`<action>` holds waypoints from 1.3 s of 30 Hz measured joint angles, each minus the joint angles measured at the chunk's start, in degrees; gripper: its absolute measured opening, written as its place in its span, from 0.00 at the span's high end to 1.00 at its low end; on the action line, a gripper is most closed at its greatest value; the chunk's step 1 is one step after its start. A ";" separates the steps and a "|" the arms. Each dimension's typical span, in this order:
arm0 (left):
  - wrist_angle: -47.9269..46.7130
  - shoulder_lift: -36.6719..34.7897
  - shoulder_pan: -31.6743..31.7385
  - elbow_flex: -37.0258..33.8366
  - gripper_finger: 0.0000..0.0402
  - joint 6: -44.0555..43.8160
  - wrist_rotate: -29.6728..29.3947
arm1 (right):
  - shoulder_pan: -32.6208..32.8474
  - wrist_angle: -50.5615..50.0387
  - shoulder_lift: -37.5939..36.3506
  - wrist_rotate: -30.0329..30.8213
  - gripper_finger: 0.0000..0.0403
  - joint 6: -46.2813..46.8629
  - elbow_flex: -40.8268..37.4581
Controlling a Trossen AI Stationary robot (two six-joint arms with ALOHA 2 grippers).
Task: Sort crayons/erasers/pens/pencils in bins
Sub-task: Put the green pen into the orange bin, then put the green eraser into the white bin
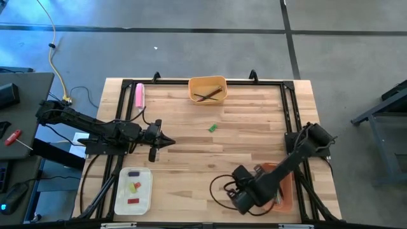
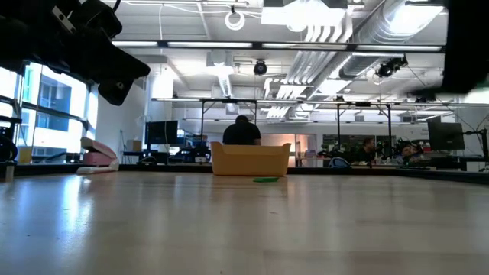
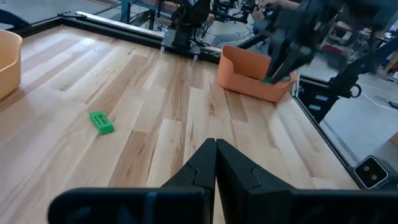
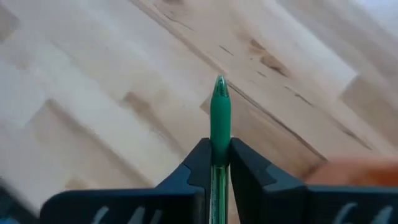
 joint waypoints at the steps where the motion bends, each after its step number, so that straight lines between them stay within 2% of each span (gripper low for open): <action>1: -0.04 -0.01 -0.01 0.00 1.00 0.01 0.00 | 0.51 -2.54 -0.39 0.06 0.94 0.33 1.58; 5: -1.19 0.00 0.01 0.00 1.00 0.01 0.00 | 3.03 -12.53 -1.20 -4.43 0.94 3.42 5.16; 10: -1.53 0.00 0.01 0.00 1.00 0.42 -0.43 | 6.91 -21.18 -1.83 -10.75 0.94 9.18 3.74; 15: -1.51 -0.01 0.00 0.00 1.00 0.43 -0.98 | 9.96 -13.16 -5.22 -11.68 0.94 15.29 -7.09; 20: -1.51 -0.01 -0.01 0.00 1.00 0.01 -1.01 | 10.62 -6.37 -9.51 -15.41 0.94 19.65 -19.17; 27: -1.51 0.00 -0.01 0.00 1.00 -0.59 -1.01 | 10.59 10.16 -12.21 -14.50 0.94 19.99 -30.47; 33: -1.53 1.16 0.01 -0.04 1.00 -1.21 -1.28 | 10.55 10.95 -12.36 -15.37 0.90 20.96 -31.98; 39: -1.48 3.47 -0.01 -0.04 1.00 -2.41 -3.03 | 10.55 3.86 -12.17 -15.57 0.77 15.64 -27.60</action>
